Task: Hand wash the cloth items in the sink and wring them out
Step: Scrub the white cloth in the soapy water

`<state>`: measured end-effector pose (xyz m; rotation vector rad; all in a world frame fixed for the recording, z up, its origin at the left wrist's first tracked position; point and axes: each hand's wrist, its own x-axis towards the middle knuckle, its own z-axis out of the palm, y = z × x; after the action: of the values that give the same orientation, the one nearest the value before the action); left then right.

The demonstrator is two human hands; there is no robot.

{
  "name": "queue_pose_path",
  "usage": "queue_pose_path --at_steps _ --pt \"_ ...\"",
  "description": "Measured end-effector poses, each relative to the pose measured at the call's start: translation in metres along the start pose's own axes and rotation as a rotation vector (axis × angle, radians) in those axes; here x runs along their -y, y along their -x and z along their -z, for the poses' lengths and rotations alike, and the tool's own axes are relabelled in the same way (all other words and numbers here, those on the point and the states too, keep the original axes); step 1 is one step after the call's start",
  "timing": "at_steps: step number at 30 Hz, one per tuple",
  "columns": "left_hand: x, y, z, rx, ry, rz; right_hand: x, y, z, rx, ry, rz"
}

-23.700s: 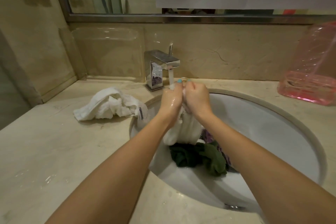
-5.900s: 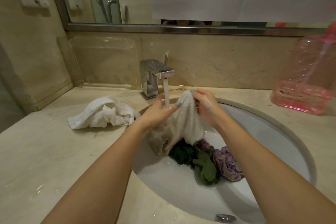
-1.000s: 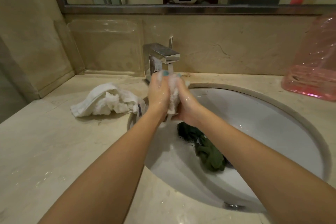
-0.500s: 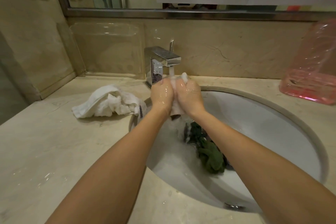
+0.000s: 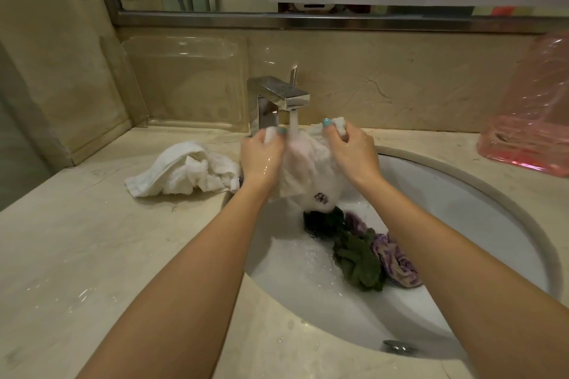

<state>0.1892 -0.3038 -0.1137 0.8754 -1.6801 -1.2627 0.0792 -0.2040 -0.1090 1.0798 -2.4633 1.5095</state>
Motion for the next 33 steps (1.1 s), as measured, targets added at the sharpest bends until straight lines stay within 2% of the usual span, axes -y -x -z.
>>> queue_pose_path --at_steps 2,5,6,8,10,13,16,18,20,23,25,27,29,33 --pt "-0.001 0.000 0.004 -0.088 0.002 -0.032 0.003 0.002 -0.003 0.131 -0.130 -0.040" --pt "0.004 -0.001 0.003 -0.117 0.021 0.021 0.012 0.005 -0.014 0.293 -0.407 -0.229" --pt "0.005 -0.001 0.000 -0.102 0.018 0.038 0.015 0.005 -0.018 0.304 -0.468 -0.251" --pt "0.005 -0.001 -0.005 -0.057 0.079 0.085 0.023 0.010 -0.025 0.313 -0.434 -0.190" --pt "0.003 -0.002 -0.010 -0.025 0.130 0.114 0.027 0.020 -0.035 0.297 -0.354 -0.059" --pt "0.002 -0.002 -0.014 -0.009 0.036 0.095 0.032 0.028 -0.047 0.229 -0.280 0.044" --pt "-0.002 0.009 -0.021 0.031 0.007 0.083 0.025 0.015 -0.048 0.097 -0.172 -0.081" --pt "-0.007 0.025 -0.030 0.087 0.015 0.050 0.013 0.005 -0.041 0.081 -0.236 -0.299" --pt "-0.014 0.036 -0.037 0.125 0.024 0.008 0.008 0.004 -0.034 0.038 -0.324 -0.404" --pt "-0.017 0.020 -0.032 0.057 0.032 0.041 0.024 0.019 -0.031 -0.028 -0.419 -0.260" --pt "-0.012 0.005 -0.018 -0.036 0.034 0.141 0.042 0.037 -0.034 0.021 -0.432 -0.088" --pt "-0.005 -0.001 -0.008 -0.052 0.016 0.212 0.048 0.045 -0.039 0.092 -0.371 0.016" --pt "-0.004 0.002 -0.011 0.005 0.009 0.228 0.043 0.036 -0.039 0.085 -0.308 -0.005" --pt "-0.018 0.026 -0.030 0.207 0.209 0.213 0.013 0.006 -0.027 -0.019 -0.122 -0.216"
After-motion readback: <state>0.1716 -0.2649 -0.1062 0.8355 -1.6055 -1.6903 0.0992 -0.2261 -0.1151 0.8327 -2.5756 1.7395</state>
